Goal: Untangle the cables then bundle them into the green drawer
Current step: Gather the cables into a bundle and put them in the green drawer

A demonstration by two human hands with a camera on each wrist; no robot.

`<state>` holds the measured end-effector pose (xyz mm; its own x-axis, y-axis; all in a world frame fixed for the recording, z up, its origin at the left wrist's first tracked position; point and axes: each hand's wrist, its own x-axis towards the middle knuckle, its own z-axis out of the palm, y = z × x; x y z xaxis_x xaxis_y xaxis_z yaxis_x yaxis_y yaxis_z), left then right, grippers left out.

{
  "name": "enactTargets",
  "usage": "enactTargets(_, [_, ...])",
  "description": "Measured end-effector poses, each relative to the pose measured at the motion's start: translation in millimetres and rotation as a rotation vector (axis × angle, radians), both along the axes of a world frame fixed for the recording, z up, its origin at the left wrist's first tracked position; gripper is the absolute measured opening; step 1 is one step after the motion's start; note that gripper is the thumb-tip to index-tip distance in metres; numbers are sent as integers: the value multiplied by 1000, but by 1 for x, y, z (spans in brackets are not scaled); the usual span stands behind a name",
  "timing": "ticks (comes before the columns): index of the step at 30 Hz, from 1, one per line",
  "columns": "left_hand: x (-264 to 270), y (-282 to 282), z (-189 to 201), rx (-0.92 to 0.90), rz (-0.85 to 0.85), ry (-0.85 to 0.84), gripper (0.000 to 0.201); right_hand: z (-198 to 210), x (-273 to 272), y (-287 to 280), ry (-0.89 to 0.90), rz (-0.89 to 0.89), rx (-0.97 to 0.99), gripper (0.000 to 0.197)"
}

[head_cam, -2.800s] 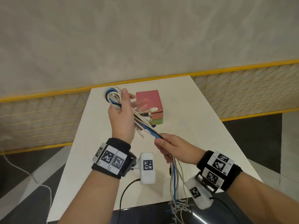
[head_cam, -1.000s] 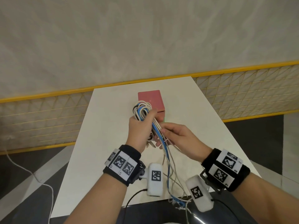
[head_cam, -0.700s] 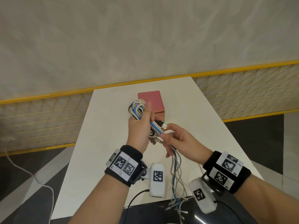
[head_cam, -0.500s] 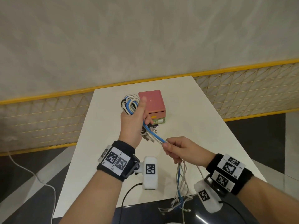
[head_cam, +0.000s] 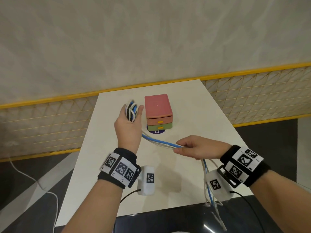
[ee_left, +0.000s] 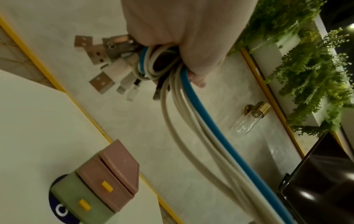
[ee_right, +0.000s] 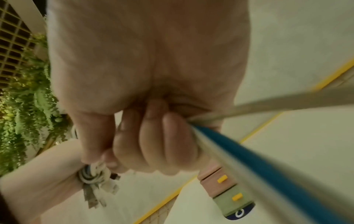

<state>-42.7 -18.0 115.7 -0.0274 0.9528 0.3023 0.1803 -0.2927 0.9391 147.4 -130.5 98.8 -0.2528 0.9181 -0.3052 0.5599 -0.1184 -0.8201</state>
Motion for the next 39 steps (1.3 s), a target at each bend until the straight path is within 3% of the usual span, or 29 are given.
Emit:
enactTargets(4, [-4, -2, 0, -55, -226, 212, 16, 7, -1, 4, -66, -29, 172, 40])
enactTargets(8, [-2, -17, 8, -337, -583, 301, 36, 11, -6, 14, -103, -80, 255, 30])
enactTargets(11, [7, -29, 6, -329, -747, 393, 26, 17, -10, 20, -33, -115, 277, 28])
enactTargets(16, [6, -23, -4, -379, -716, 351, 22, 26, -7, 15, 264, -189, 198, 10])
enactTargets(18, [3, -20, -4, -416, -710, 327, 20, 23, 0, 14, 332, -209, 195, 15])
enactTargets(23, [2, -14, -1, -455, -580, -41, 23, 0, 6, 6, 251, -249, 172, 19])
enactTargets(28, [19, -16, -9, -446, -379, 86, 51, 3, -29, 15, 118, -331, 430, 21])
enactTargets(32, [30, -23, -9, -540, -472, 12, 78, 5, -48, 30, -177, -155, 466, 20])
enactTargets(34, [32, -24, -8, -569, -464, -74, 58, 4, -52, 33, -254, -132, 454, 20])
enactTargets(37, [33, -21, -8, -528, -341, -196, 37, 3, -51, 34, -172, -158, 526, 12])
enactTargets(39, [32, -16, -6, -478, -237, -259, 20, 0, -49, 34, -135, -164, 541, 24])
